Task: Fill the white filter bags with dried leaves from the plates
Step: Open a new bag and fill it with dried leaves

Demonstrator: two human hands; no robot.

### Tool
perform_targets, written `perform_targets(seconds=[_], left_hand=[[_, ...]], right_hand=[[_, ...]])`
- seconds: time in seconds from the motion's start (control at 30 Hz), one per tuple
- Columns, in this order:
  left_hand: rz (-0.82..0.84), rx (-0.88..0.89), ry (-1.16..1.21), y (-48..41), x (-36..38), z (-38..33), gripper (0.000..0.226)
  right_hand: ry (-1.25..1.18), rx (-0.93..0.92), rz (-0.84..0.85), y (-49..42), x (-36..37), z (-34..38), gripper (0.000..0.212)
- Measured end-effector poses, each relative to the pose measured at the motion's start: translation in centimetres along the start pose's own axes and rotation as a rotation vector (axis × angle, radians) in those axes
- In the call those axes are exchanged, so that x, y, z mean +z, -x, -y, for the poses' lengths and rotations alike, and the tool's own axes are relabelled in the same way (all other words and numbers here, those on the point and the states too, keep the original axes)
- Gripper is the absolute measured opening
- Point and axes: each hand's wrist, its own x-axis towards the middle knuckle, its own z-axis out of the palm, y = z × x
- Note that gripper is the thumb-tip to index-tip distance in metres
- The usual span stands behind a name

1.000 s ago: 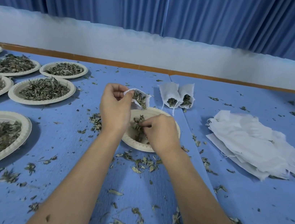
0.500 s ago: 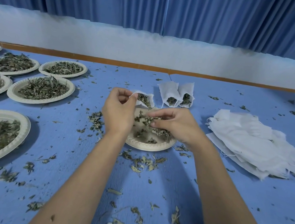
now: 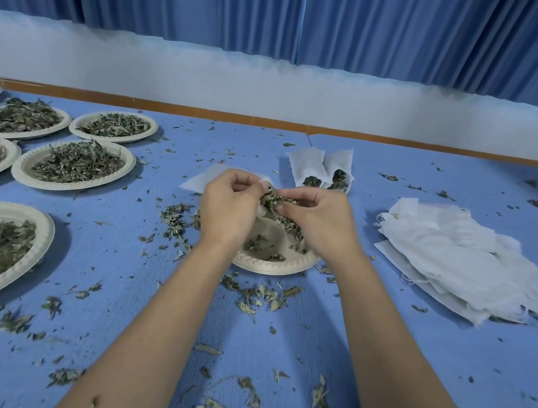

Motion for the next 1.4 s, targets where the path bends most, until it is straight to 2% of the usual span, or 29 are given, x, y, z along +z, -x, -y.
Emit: perform_targets(seconds=[0.1, 0.23, 0.4, 0.57, 0.67, 0.83, 0.93, 1.03, 1.13, 1.27, 1.4], left_hand=[[0.138, -0.028, 0.052, 0.4, 0.2, 0.0, 0.016], [0.236, 0.031, -0.004, 0.8, 0.3, 0.2, 0.015], [0.370, 0.155, -0.165, 0.7, 0.2, 0.5, 0.013], [0.383, 0.264, -0.297, 0.8, 0.2, 0.4, 0.013], [0.380, 0.268, -0.278, 0.9, 0.0, 0.1, 0.023], [0.532, 0.201, -0.256, 1.3, 0.0, -0.1, 0.045], [0.467, 0.274, -0.324, 1.5, 0.5, 0.0, 0.052], [0.327, 0.338, -0.323, 1.4, 0.7, 0.1, 0.040], [0.258, 0.357, -0.272, 1.3, 0.6, 0.3, 0.032], [0.194, 0.360, -0.258, 1.0, 0.4, 0.5, 0.034], [0.155, 0.345, -0.256, 0.7, 0.4, 0.7, 0.036]], right_hand=[[0.098, -0.053, -0.100, -0.2, 0.2, -0.3, 0.016], [0.185, -0.091, -0.100, -0.2, 0.4, -0.3, 0.019], [0.114, -0.013, -0.176, -0.5, 0.1, -0.6, 0.018], [0.042, 0.031, -0.209, -0.5, 0.3, -0.7, 0.017], [-0.032, 0.027, -0.212, -0.5, 0.6, -0.5, 0.020], [-0.097, 0.054, -0.227, -0.3, 0.7, -0.6, 0.020], [-0.089, 0.056, -0.241, -0.2, 0.9, -0.7, 0.023], [-0.103, 0.049, -0.206, -0.1, 1.4, -0.5, 0.023], [-0.112, 0.045, -0.146, 0.0, 1.6, -0.1, 0.020], [-0.249, 0.104, -0.033, 0.0, 1.4, 0.4, 0.006], [-0.309, 0.115, -0.029, 0.1, 1.3, 0.8, 0.023]])
